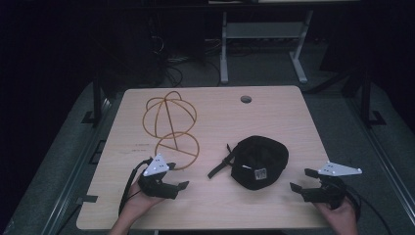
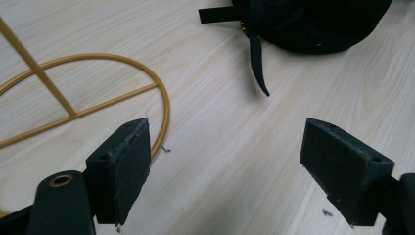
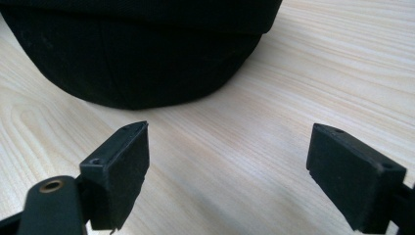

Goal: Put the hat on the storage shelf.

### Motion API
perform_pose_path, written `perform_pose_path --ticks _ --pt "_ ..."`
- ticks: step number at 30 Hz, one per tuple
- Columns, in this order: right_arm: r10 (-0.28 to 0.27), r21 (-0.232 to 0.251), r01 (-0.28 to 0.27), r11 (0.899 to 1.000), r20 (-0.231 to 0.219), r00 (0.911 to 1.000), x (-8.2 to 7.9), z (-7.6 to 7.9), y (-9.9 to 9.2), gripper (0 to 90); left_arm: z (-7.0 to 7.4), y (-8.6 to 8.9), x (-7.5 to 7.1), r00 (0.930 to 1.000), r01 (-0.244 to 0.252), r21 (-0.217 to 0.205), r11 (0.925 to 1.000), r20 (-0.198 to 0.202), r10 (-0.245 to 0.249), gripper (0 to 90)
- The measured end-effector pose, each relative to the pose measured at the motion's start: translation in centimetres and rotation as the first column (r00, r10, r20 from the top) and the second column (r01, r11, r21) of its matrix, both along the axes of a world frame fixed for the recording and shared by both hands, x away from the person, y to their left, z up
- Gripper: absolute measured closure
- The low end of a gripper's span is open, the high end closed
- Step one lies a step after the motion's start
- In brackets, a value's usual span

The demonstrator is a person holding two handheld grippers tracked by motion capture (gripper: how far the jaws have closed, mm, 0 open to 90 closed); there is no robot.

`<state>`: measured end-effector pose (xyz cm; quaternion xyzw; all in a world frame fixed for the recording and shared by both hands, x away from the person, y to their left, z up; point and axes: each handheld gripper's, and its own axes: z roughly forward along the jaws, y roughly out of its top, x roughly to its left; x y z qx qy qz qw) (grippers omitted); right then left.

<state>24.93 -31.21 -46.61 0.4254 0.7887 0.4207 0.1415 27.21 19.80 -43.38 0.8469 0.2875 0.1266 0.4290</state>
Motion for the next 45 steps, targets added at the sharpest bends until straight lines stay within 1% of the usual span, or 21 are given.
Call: perform_pose_path --ticks 5,6,7,8,10,14,17,20,25,26,27,28,29,30,31,33,37,39,40,42,45 --pt "0.002 0.001 -0.002 1.0 0.005 1.0 0.0 0.0 0.1 15.7 0.3 -0.8 0.2 0.9998 0.02 -0.012 0.9997 -0.008 -0.02 19.0" --pt "-0.004 0.009 0.004 1.0 -0.005 1.0 0.1 0.0 0.2 15.6 0.5 -1.2 0.1 0.9993 0.036 -0.009 0.9993 -0.003 -0.036 19.0" --pt "-0.004 0.009 0.004 1.0 -0.005 1.0 0.1 0.0 0.2 15.6 0.5 -1.2 0.1 0.9993 0.036 -0.009 0.9993 -0.003 -0.036 19.1" --pt "-0.003 0.013 0.003 1.0 0.0 1.0 0.1 0.0 0.2 15.6 0.6 -1.4 0.1 0.999 0.045 -0.003 0.999 0.003 -0.045 19.1" --pt "-0.001 0.028 0.0 1.0 0.011 0.9999 -0.1 0.2 0.4 15.6 1.2 -2.1 0.1 0.9979 0.065 -0.015 0.9978 0.004 -0.065 19.1" --pt "0.004 0.025 -0.004 1.0 0.007 1.0 -0.1 0.1 0.6 15.6 1.7 -2.7 0.1 0.9963 0.085 -0.021 0.9961 0.009 -0.085 19.1" --pt "0.0 0.036 0.0 0.999 -0.001 1.0 -0.1 0.0 0.6 15.6 1.9 -3.4 0.3 0.9942 0.107 -0.027 0.9938 0.007 -0.107 19.1" --pt "-0.001 0.037 0.0 0.999 0.005 1.0 -0.1 0.1 0.4 15.6 2.0 -4.4 0.6 0.9905 0.137 -0.019 0.9904 -0.006 -0.137 19.3" --pt "-0.004 0.05 0.003 0.999 0.011 0.9999 -0.2 0.2 0.2 15.7 2.5 -5.6 0.8 0.9861 0.165 -0.031 0.9858 -0.017 -0.166 19.6" --pt "-0.004 0.052 0.004 0.999 0.013 0.9999 -0.2 0.2 0.2 15.7 2.9 -6.4 0.9 0.981 0.19 -0.057 0.98 -0.025 -0.192 19.8" --pt "-0.004 0.052 0.004 0.999 0.013 0.9999 -0.2 0.2 0.2 15.7 2.9 -6.4 0.9 0.981 0.19 -0.057 0.98 -0.025 -0.192 20.0" --pt "-0.005 0.051 0.004 0.999 0.015 0.9999 -0.3 0.2 0.1 15.7 3.1 -7.0 1.0 0.9785 0.204 -0.059 0.9773 -0.023 -0.205 20.0" --pt "-0.004 0.051 0.004 0.999 0.013 0.9999 -0.3 0.2 0.1 15.7 3.5 -8.0 1.1 0.9733 0.227 -0.051 0.9725 -0.021 -0.229 20.5" --pt "-0.004 0.051 0.003 0.999 0.013 0.9999 -0.2 0.2 0.1 15.7 3.7 -8.5 1.2 0.9707 0.239 -0.048 0.9699 -0.018 -0.24 20.8" --pt "-0.004 0.051 0.003 0.999 0.013 0.9999 -0.2 0.2 0.1 15.7 3.7 -8.5 1.2 0.9707 0.239 -0.048 0.9699 -0.018 -0.24 20.9" --pt "-0.002 0.049 0.001 0.999 0.014 0.9999 -0.3 0.2 0.1 15.7 4.1 -9.5 1.3 0.9663 0.257 -0.03 0.966 -0.01 -0.257 20.9" --pt "-0.002 0.048 0.001 0.999 0.01 0.9999 -0.3 0.2 0.2 15.7 4.5 -11.4 1.6 0.9563 0.292 -0.015 0.9563 -0.008 -0.292 21.1" --pt "0.003 0.037 -0.004 0.999 0.01 0.9999 -0.2 0.1 0.2 15.7 4.6 -12.6 1.9 0.9488 0.316 0.005 0.9488 -0.011 -0.316 21.5" --pt "0.003 0.037 -0.004 0.999 0.01 0.9999 -0.2 0.1 0.2 15.7 4.6 -12.6 1.9 0.9488 0.316 0.005 0.9488 -0.011 -0.316 21.6" --pt "0.007 0.033 -0.007 0.999 0.009 0.9999 -0.2 0.1 0.2 15.7 4.8 -13.7 2.2 0.9438 0.33 0.015 0.9437 -0.016 -0.33 21.6" --pt "0.007 0.035 -0.007 0.999 0.009 0.9999 -0.2 0.1 0.2 15.7 5.0 -14.4 2.4 0.9414 0.337 0.024 0.9411 -0.016 -0.337 21.7"
